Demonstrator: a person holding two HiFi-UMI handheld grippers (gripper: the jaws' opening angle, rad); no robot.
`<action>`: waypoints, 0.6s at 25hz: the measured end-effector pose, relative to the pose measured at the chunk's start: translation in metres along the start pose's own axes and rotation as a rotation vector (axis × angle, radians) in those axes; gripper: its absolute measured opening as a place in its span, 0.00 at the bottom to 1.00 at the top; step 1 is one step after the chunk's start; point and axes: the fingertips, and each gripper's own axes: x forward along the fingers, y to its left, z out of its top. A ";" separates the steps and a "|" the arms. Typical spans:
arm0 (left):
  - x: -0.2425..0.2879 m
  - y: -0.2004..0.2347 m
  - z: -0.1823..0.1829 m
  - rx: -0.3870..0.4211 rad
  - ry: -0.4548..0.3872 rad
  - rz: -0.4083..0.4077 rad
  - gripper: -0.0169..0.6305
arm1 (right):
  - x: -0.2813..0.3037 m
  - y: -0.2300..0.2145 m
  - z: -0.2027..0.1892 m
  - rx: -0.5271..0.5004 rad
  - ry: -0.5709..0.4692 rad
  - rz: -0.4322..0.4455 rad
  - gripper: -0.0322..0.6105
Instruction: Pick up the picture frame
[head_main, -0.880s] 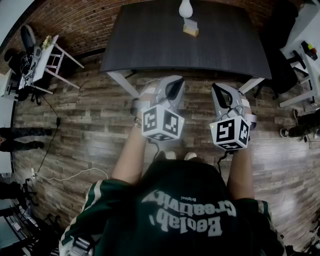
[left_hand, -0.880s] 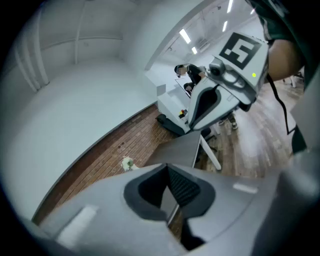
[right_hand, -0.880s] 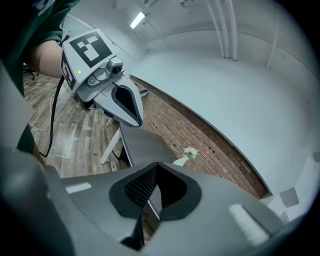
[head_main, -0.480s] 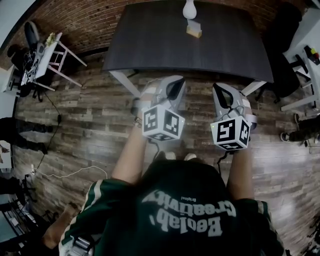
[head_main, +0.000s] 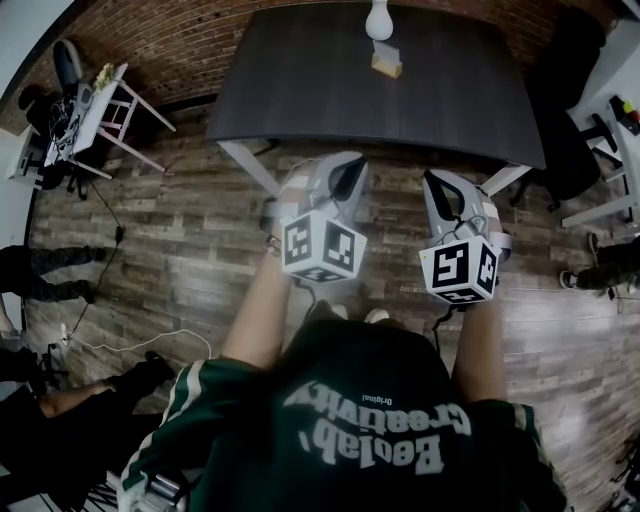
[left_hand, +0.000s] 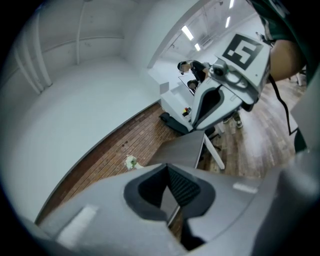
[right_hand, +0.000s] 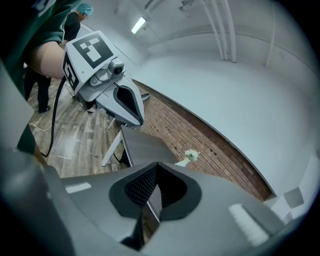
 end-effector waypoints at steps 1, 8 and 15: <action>0.001 -0.002 0.002 0.000 0.002 0.002 0.03 | -0.002 0.000 -0.003 0.000 -0.001 0.002 0.06; 0.003 -0.018 0.011 -0.009 0.016 0.021 0.03 | -0.014 0.000 -0.021 -0.001 -0.017 0.019 0.06; 0.001 -0.032 0.019 -0.016 0.038 0.040 0.03 | -0.025 0.000 -0.036 0.003 -0.035 0.029 0.06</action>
